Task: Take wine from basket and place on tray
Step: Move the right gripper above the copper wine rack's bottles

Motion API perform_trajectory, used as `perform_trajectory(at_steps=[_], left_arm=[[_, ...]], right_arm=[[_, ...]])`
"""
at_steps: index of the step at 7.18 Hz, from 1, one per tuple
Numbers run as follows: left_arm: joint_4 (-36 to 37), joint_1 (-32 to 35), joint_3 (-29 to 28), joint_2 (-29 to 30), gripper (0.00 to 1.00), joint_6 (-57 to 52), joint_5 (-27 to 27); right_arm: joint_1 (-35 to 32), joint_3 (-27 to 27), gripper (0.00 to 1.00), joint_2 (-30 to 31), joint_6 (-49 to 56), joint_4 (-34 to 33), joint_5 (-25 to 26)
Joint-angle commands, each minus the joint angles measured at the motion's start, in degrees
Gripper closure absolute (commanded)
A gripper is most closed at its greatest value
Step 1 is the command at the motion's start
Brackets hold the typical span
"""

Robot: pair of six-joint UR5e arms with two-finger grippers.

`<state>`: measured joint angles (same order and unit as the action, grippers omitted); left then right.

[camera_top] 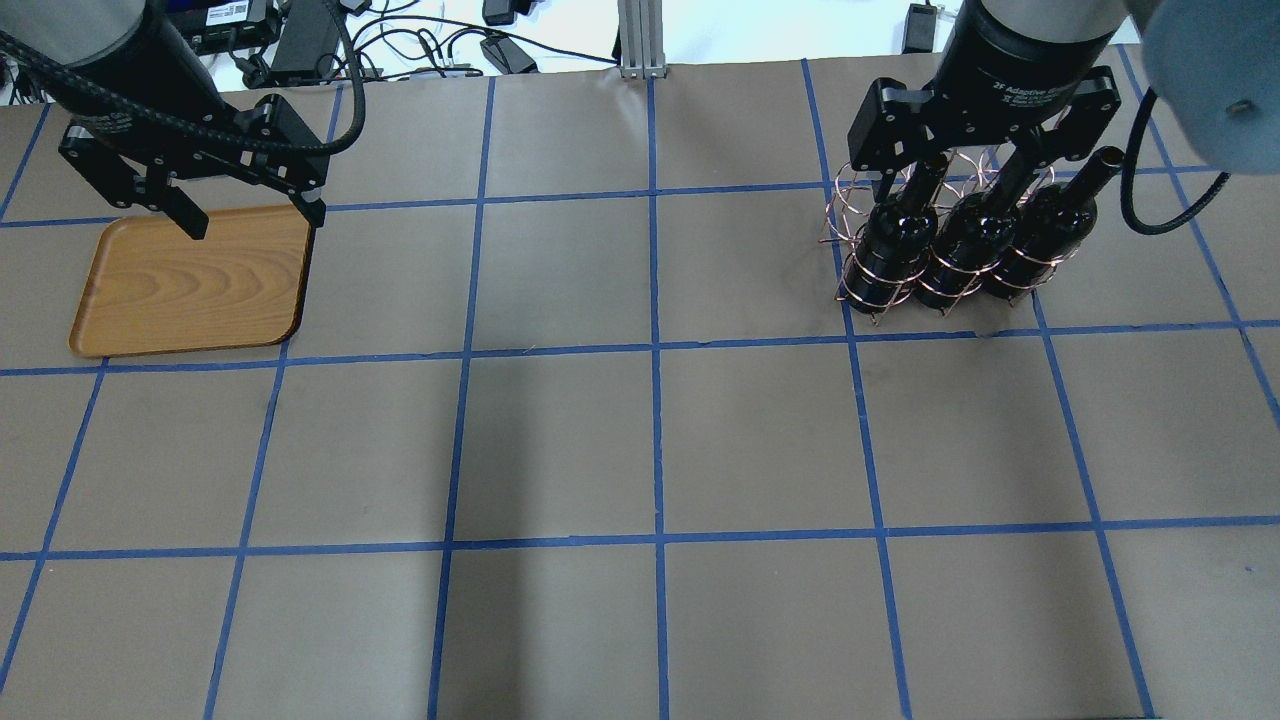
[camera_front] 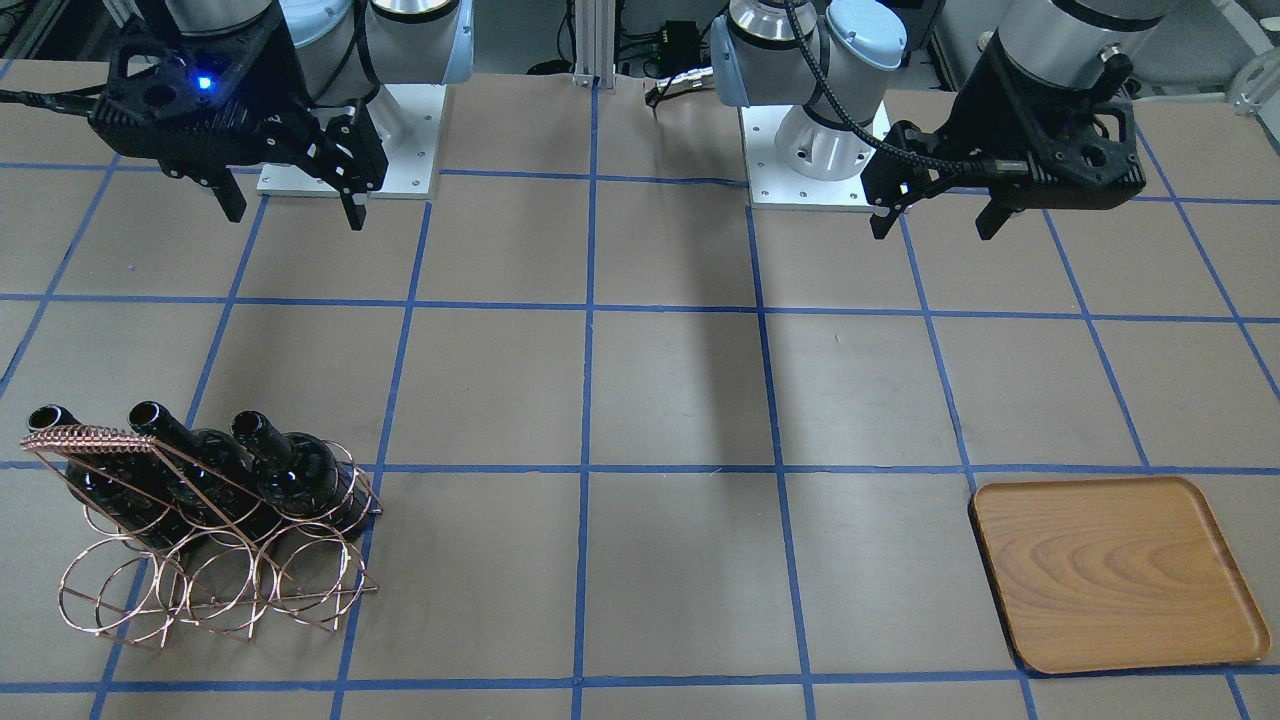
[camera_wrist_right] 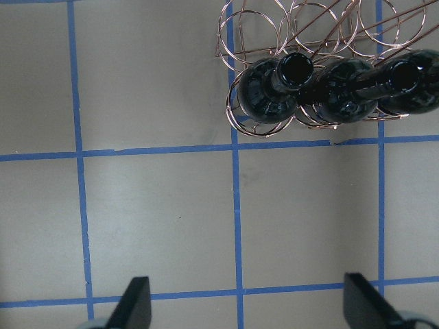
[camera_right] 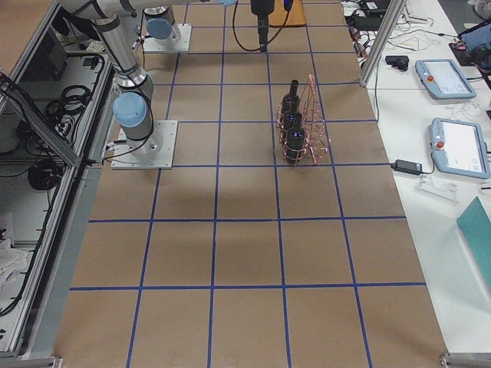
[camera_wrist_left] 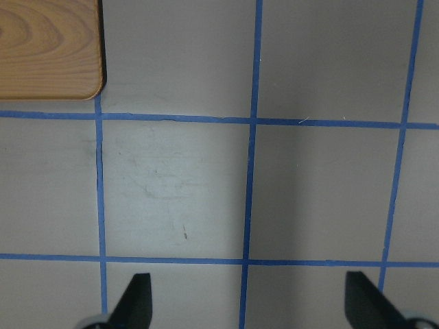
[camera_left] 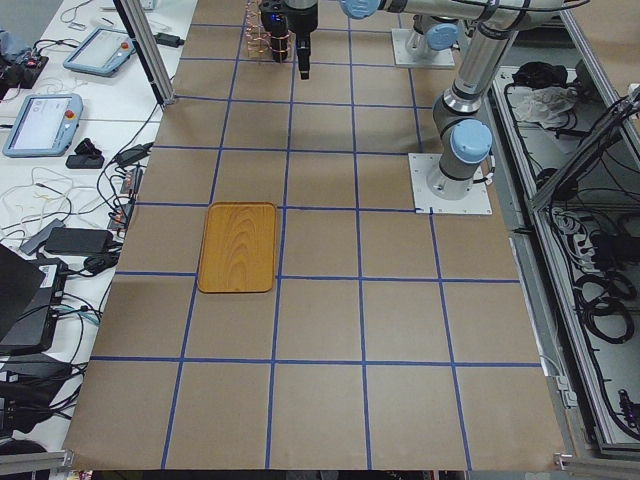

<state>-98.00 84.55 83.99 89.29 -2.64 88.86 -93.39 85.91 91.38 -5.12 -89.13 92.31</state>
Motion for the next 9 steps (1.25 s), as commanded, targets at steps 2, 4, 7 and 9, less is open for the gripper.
perform_trajectory(at_steps=[2, 4, 7, 9], left_arm=[[0.7, 0.3, 0.5, 0.4, 0.0, 0.1, -0.3], [0.5, 3.4, -0.4, 1.2, 0.0, 0.3, -0.3], [0.3, 6.1, -0.8, 1.0, 0.0, 3.3, 0.3], [0.5, 6.0, 0.0, 0.0, 0.0, 3.5, 0.6]], right_arm=[[0.1, 0.2, 0.0, 0.0, -0.9, -0.6, 0.0], [0.5, 0.2, 0.0, 0.0, -0.8, -4.4, 0.3], [0.5, 0.3, 0.0, 0.0, -0.3, -4.7, 0.2], [0.4, 0.4, 0.0, 0.3, 0.1, -4.1, 0.2]])
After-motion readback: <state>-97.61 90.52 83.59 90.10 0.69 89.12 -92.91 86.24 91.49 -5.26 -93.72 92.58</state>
